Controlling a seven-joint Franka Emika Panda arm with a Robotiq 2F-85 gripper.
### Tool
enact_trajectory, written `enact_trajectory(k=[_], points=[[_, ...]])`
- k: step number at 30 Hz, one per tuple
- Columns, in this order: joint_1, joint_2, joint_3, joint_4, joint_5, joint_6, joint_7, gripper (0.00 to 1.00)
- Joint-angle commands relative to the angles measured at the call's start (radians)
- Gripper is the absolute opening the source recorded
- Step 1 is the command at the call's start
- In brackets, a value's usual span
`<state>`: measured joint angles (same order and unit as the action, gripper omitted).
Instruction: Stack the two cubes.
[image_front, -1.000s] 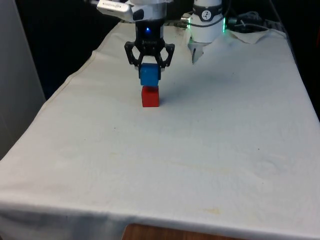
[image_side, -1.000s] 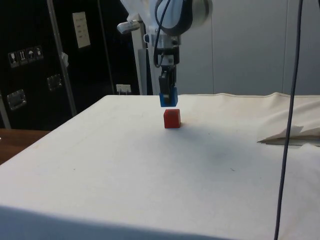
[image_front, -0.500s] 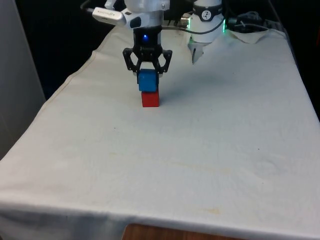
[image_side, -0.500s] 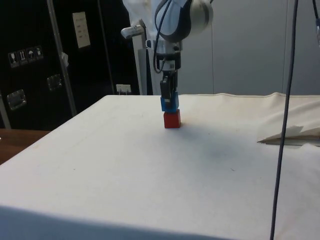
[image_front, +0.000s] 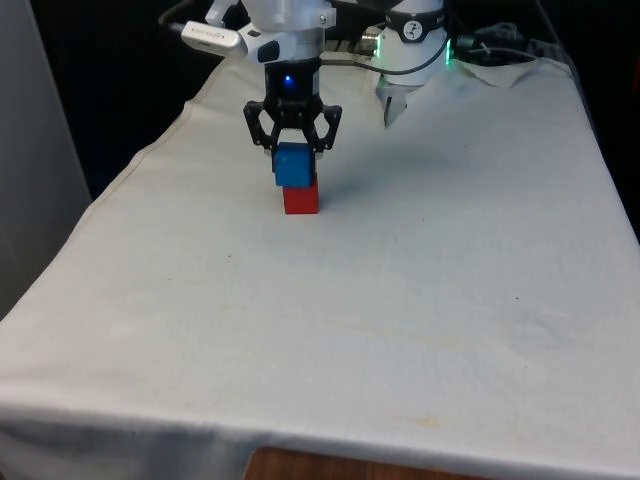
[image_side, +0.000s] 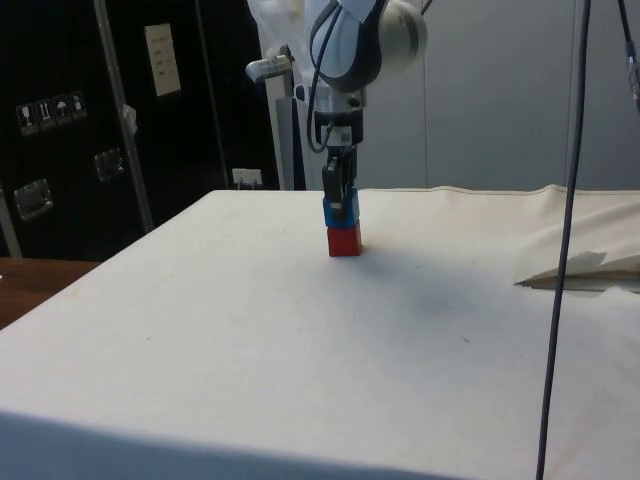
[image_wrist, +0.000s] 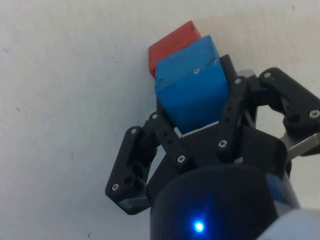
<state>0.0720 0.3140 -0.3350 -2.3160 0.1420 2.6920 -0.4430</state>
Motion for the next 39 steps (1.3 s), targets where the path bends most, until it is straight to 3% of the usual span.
enact_trajectory(k=[1,6,9,13,14,17,27,39], points=[[-0.002,-0.001,0.005,0.000,0.008,0.003,-0.004,0.02],[0.000,0.000,0.002,0.000,0.003,0.001,-0.001,0.02],[0.000,0.000,0.002,0.000,0.002,0.001,0.000,0.09],[0.001,0.000,0.001,0.000,0.001,0.000,0.001,0.51],[0.001,0.000,0.001,0.000,0.001,0.000,0.001,0.71],[0.001,0.000,0.001,0.000,0.001,0.000,0.001,0.98],[0.001,-0.001,0.000,0.001,0.000,-0.001,0.001,1.00],[0.004,-0.058,-0.010,0.004,-0.013,-0.048,0.009,1.00]])
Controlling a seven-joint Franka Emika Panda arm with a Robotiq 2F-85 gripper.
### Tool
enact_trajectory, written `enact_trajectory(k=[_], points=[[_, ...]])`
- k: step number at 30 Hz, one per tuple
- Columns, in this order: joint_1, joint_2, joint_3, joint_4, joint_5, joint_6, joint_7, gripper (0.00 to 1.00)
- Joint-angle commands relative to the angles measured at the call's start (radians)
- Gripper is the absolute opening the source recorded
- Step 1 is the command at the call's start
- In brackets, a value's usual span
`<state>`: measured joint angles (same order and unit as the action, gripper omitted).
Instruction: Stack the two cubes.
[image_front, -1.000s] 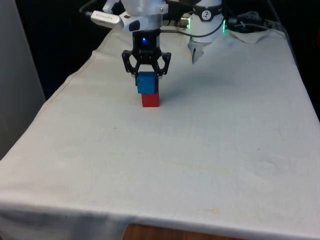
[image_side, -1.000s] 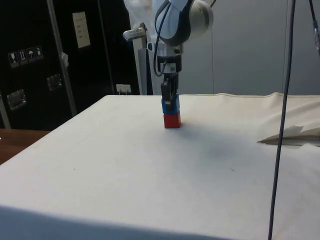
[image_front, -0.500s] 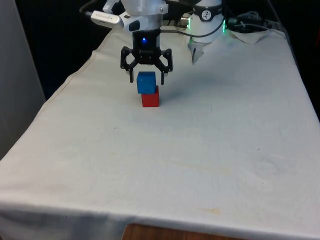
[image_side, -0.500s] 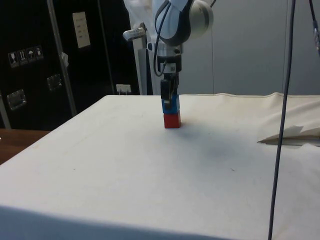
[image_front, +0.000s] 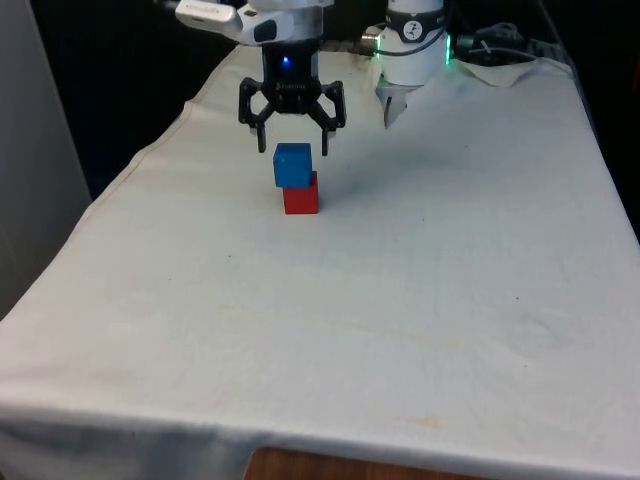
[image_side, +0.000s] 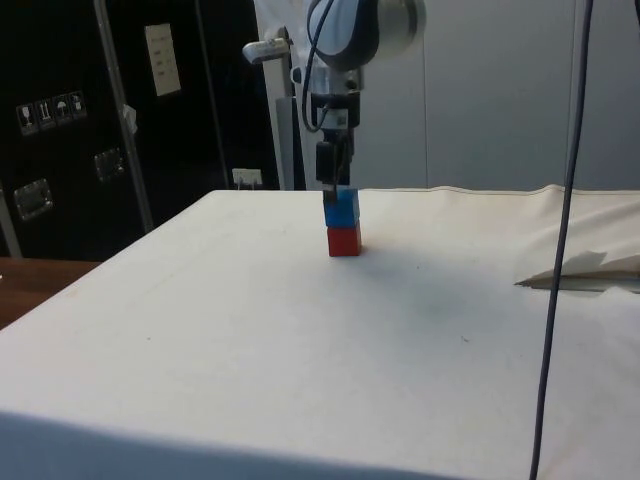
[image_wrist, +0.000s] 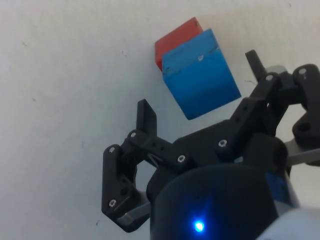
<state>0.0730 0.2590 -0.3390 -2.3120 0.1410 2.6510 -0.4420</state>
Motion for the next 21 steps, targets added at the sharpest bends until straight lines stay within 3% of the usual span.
enact_trajectory(k=[1,15,21], points=[[0.003,-0.006,-0.007,0.000,-0.013,-0.008,0.008,1.00],[0.000,-0.069,-0.004,0.005,-0.003,-0.049,0.000,1.00],[0.002,-0.109,-0.013,0.013,-0.027,-0.090,0.014,1.00]])
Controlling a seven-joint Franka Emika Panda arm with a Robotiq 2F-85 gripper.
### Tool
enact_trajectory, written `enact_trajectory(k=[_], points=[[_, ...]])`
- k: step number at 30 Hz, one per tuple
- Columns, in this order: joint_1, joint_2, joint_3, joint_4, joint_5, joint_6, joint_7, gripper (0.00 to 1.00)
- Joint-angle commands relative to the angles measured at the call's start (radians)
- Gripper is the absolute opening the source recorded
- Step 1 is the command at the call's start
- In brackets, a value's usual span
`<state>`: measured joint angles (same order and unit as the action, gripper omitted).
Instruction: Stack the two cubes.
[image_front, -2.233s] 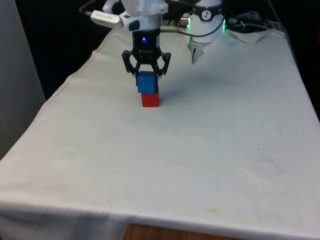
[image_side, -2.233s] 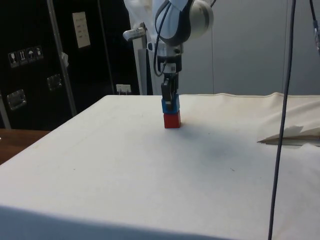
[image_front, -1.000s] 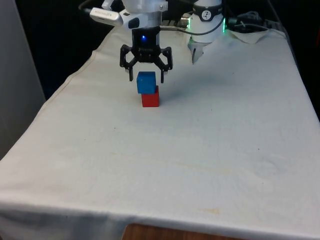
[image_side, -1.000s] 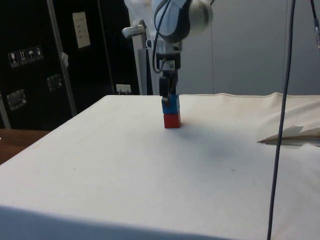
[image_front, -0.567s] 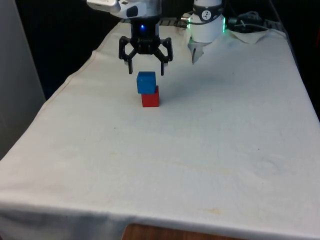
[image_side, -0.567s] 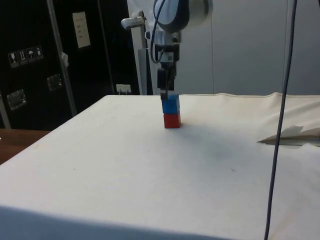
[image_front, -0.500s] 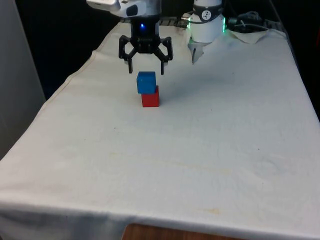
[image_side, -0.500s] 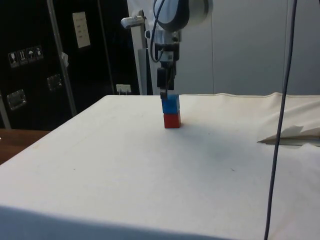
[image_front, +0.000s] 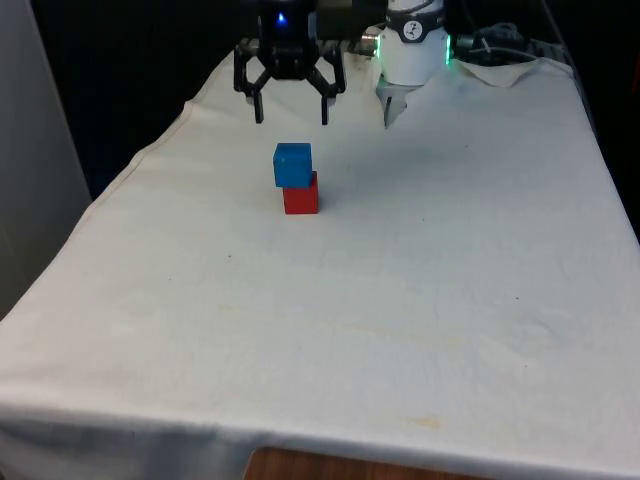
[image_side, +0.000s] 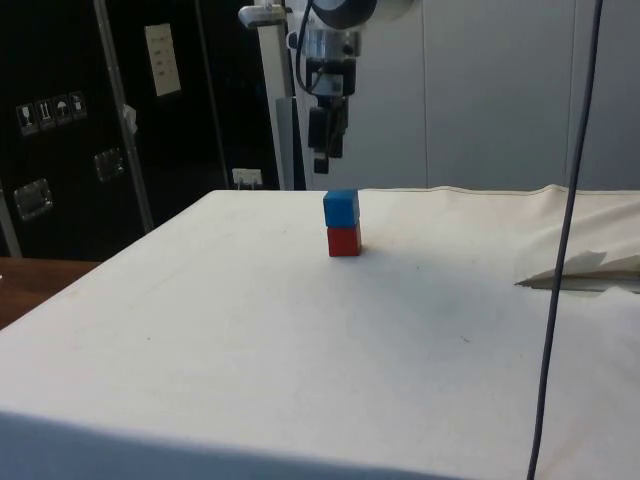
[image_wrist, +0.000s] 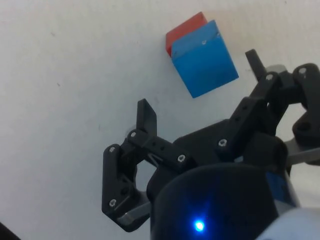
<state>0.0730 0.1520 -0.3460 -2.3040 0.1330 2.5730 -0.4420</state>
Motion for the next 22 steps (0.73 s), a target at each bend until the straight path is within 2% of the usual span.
enact_trajectory(k=[1,3,4,5,13,14,15,19,21,22], points=[[0.002,-0.006,-0.006,0.005,-0.021,-0.015,0.014,1.00],[0.003,-0.015,-0.007,0.009,-0.027,-0.025,0.018,1.00],[0.000,-0.015,-0.001,0.003,-0.005,-0.012,0.001,1.00],[0.003,-0.023,-0.007,0.013,-0.033,-0.034,0.022,1.00],[0.010,-0.051,-0.003,0.030,-0.063,-0.073,0.048,1.00],[0.006,-0.050,0.002,0.026,-0.041,-0.063,0.028,1.00],[0.010,-0.055,-0.002,0.032,-0.068,-0.078,0.052,1.00],[0.011,-0.071,0.004,0.039,-0.085,-0.096,0.067,1.00],[0.011,-0.075,0.005,0.040,-0.083,-0.100,0.065,1.00],[0.010,-0.076,0.007,0.037,-0.065,-0.094,0.050,1.00]])
